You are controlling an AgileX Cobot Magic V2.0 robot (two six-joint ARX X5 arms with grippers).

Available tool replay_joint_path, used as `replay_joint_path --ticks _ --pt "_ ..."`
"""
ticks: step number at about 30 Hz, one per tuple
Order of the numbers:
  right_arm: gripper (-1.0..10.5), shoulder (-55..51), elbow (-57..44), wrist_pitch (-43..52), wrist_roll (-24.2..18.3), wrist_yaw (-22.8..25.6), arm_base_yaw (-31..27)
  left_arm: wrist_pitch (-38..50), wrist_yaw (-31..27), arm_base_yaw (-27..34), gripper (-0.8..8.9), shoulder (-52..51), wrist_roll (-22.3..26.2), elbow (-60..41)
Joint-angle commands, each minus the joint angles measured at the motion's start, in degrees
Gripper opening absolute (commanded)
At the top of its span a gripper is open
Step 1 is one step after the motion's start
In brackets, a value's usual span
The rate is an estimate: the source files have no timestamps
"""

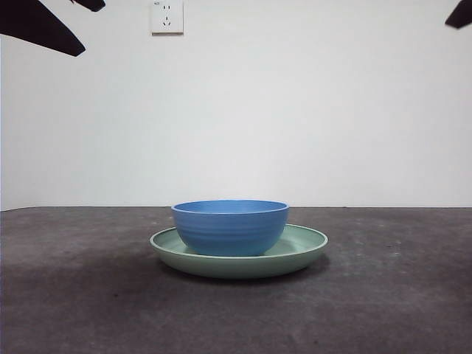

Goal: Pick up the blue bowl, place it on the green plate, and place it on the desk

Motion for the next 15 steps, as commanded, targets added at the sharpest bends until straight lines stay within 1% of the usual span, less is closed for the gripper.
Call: replay_joint_path --ticks 1,12,13,14,15 --pt "1.7 -0.2 0.8 0.4 -0.8 0.2 0.6 0.3 0.2 -0.3 2.23 0.3 -0.1 0.7" --pt "1.6 -0.1 0.8 0.2 -0.8 0.2 0.6 0.3 0.2 -0.3 2.11 0.3 -0.1 0.7" --pt "1.2 -0.1 0.8 0.1 -0.8 0.1 0.6 0.3 0.2 -0.3 1.84 0.3 -0.1 0.7" --pt "0.6 -0.1 0.8 0.0 -0.8 0.2 0.6 0.3 0.2 -0.3 1.29 0.3 -0.1 0.7" --pt "0.0 -0.1 0.8 -0.1 -0.9 0.2 0.6 0.3 0.2 -0.3 0.41 0.3 -0.1 0.7"
